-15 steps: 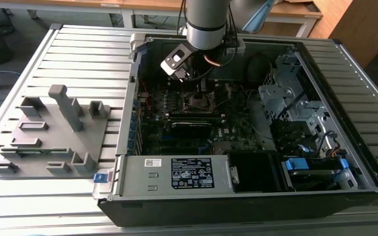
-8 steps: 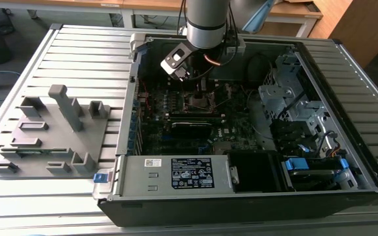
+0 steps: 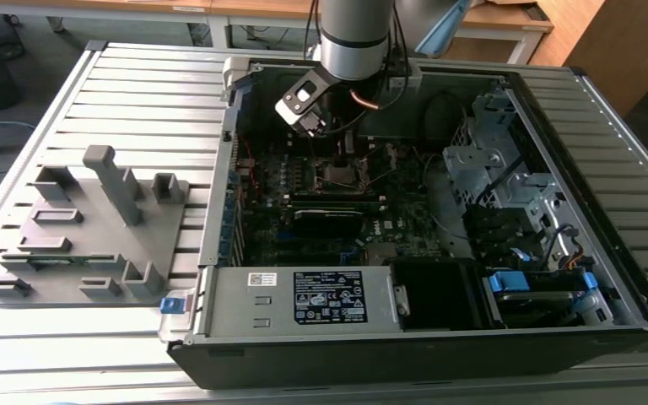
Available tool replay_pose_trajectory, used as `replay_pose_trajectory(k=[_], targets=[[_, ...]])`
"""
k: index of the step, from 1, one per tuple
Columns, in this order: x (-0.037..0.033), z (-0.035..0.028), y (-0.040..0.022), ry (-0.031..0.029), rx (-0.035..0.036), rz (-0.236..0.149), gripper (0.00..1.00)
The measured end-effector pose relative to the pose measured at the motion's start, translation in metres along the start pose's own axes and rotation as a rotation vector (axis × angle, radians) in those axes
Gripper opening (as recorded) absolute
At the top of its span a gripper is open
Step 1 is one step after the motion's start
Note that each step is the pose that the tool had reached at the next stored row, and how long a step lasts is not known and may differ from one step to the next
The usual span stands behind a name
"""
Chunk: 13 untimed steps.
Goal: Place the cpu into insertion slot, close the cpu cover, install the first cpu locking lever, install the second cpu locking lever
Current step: 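Close the cpu cover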
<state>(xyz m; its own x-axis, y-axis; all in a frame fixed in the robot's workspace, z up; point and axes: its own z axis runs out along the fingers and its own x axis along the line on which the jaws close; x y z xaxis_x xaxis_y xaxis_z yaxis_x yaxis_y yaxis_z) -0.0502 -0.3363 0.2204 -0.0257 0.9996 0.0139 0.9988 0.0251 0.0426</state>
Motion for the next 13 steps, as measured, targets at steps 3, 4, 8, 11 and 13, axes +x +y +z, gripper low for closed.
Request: replay_pose_trajectory(k=[3, 4, 8, 11, 13], targets=[[0.0000, -0.0003, 0.0000, -0.0002, 0.0001, 0.000, 0.11], [0.0000, -0.0006, 0.0000, -0.0005, 0.0003, 0.000, 0.11], [0.0000, -0.0027, 0.0001, -0.0002, 0.0001, 0.000, 0.11], [0.0001, -0.0044, 0.0002, -0.0001, 0.0001, 0.000, 0.11], [0.0001, -0.0055, 0.0002, -0.0001, 0.0000, 0.000, 0.11]])
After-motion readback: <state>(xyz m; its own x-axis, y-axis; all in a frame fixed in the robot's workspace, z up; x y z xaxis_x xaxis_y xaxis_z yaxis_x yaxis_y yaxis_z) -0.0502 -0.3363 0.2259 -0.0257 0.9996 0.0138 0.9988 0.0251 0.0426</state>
